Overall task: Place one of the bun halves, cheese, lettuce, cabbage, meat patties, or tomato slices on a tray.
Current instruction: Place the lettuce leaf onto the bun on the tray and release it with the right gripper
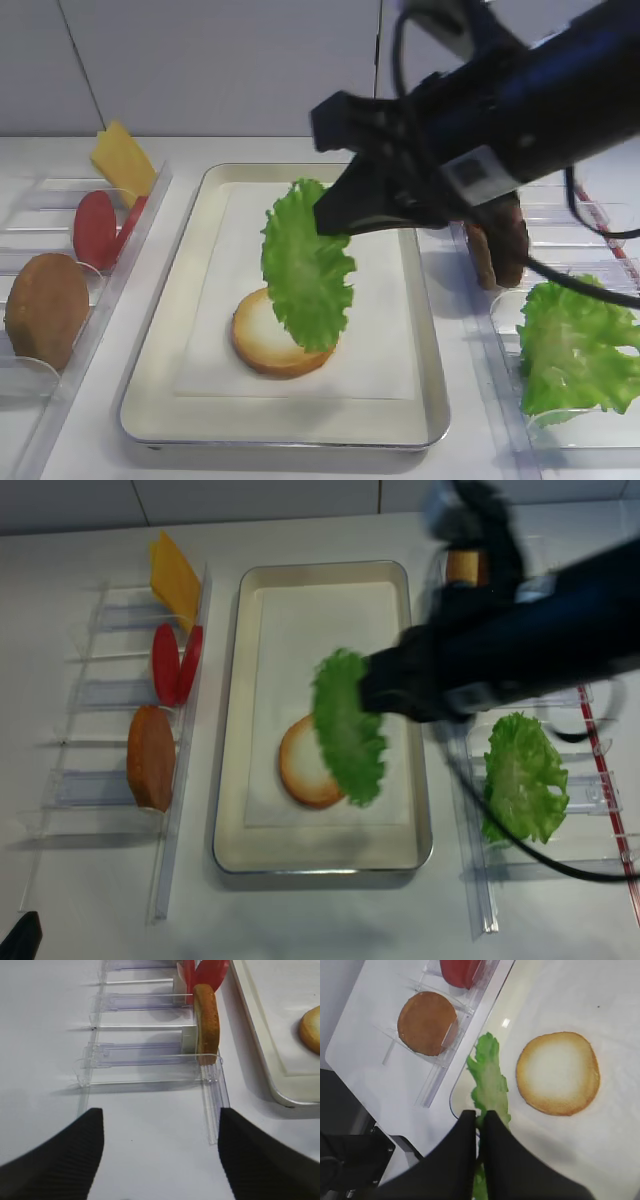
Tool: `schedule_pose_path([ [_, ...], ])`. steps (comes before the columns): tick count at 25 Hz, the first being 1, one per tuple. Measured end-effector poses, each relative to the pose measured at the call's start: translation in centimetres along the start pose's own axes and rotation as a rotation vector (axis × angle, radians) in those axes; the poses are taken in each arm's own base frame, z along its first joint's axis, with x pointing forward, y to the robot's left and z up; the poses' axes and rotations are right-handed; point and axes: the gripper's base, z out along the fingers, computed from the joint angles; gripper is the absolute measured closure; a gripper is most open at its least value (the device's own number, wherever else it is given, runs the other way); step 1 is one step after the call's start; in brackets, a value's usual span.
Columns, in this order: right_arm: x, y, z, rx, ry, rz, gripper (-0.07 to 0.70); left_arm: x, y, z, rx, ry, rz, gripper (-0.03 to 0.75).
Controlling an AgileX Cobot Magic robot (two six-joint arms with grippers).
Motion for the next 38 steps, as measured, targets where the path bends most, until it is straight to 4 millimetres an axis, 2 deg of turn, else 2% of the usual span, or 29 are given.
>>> schedule_pose_path([
  [3, -0.9, -0.5, 2.9, 0.016, 0.044, 0.010, 0.579, 0.0, 0.0, 0.0, 0.000, 0.000, 0.000, 0.244],
  [10, -3.1, -1.2, 7.2, -0.056, 0.111, 0.026, 0.579, 0.0, 0.0, 0.0, 0.000, 0.000, 0.000, 0.244],
  [14, -3.7, -1.3, 8.6, -0.114, 0.121, 0.066, 0.579, 0.0, 0.0, 0.0, 0.000, 0.000, 0.000, 0.244],
  [20, -3.1, -2.8, 10.8, -0.103, 0.177, 0.085, 0.579, 0.0, 0.0, 0.0, 0.000, 0.000, 0.000, 0.244],
  [25, -3.0, -3.5, 11.3, -0.065, 0.184, 0.050, 0.579, 0.0, 0.0, 0.0, 0.000, 0.000, 0.000, 0.244],
  [38, -2.8, -5.6, 11.1, 0.166, 0.208, -0.011, 0.579, 0.0, 0.0, 0.0, 0.000, 0.000, 0.000, 0.244],
])
